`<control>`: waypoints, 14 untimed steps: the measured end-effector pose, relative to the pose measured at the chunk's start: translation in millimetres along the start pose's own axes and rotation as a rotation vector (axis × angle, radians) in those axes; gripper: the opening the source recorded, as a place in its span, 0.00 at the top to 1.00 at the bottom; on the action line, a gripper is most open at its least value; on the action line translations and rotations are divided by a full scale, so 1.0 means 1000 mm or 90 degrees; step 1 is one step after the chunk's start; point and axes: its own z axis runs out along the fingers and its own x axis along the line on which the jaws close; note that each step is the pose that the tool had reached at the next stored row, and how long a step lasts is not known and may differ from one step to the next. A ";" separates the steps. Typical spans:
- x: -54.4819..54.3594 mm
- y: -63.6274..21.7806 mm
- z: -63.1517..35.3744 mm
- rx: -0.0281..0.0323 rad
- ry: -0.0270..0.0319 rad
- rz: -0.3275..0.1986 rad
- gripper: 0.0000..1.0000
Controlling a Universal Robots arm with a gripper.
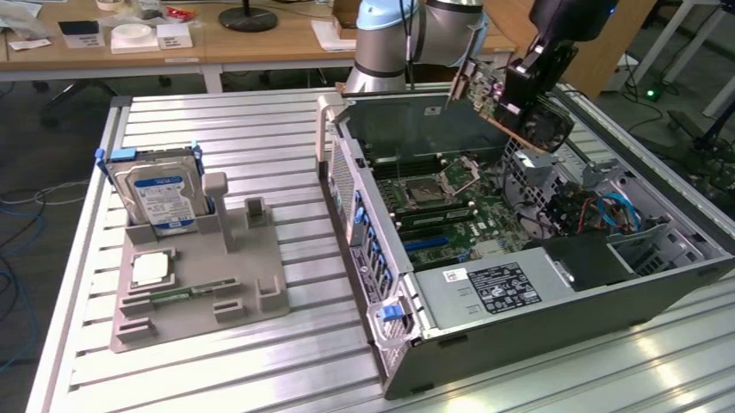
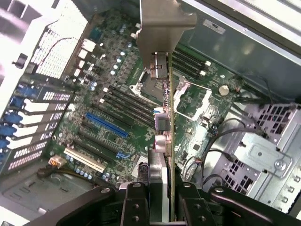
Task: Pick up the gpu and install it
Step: 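Insert the gpu into the slot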
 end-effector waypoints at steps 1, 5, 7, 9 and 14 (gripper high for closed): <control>0.000 0.0000 0.0000 0.0002 0.0003 -0.010 0.72; 0.000 0.0000 0.0001 0.0010 0.0014 -0.051 0.72; 0.000 0.0000 0.0002 0.0014 0.0020 -0.074 0.72; 0.000 0.0000 0.0003 0.0018 0.0027 -0.097 0.72; 0.000 0.0000 0.0007 0.0028 0.0042 -0.149 0.72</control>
